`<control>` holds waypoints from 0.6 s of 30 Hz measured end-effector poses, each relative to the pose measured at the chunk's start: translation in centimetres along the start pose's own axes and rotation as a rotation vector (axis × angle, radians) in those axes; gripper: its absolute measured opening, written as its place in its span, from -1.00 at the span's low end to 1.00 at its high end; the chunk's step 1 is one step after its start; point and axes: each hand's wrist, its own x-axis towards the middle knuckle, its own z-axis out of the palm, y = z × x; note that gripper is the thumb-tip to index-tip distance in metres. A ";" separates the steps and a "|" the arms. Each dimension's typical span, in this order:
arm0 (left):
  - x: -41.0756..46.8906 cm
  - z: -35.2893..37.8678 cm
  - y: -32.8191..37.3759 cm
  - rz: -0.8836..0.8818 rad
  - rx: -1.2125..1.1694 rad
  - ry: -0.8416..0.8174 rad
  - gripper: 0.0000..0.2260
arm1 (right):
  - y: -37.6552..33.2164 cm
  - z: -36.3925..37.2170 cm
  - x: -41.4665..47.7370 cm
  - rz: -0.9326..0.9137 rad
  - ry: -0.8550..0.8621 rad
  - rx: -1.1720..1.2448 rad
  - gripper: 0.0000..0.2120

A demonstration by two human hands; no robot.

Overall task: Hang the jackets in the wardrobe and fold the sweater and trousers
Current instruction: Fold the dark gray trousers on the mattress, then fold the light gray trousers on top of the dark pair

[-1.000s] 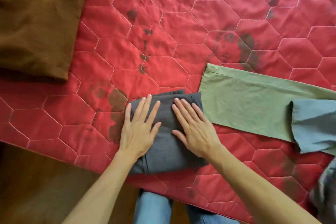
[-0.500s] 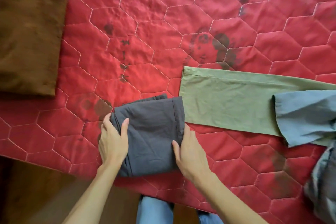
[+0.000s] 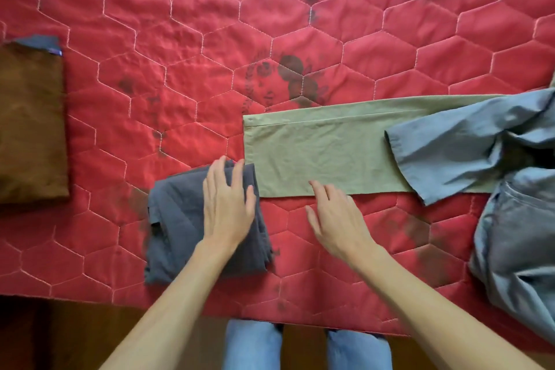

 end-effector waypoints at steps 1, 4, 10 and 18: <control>0.2 0.2 1.5 0.051 0.005 -0.022 -0.54 | 0.9 -0.5 -0.1 0.011 0.006 -0.017 -0.54; 1.1 0.6 6.5 0.193 0.044 -0.089 -0.53 | 4.3 -2.4 -1.2 0.056 0.031 -0.064 -0.53; 3.5 2.7 14.0 0.505 0.213 -0.168 -0.50 | 11.8 -5.2 -3.7 0.147 0.096 -0.142 -0.55; 5.1 6.8 23.2 0.654 0.273 -0.342 -0.39 | 20.5 -7.0 -8.2 0.393 0.152 -0.114 -0.58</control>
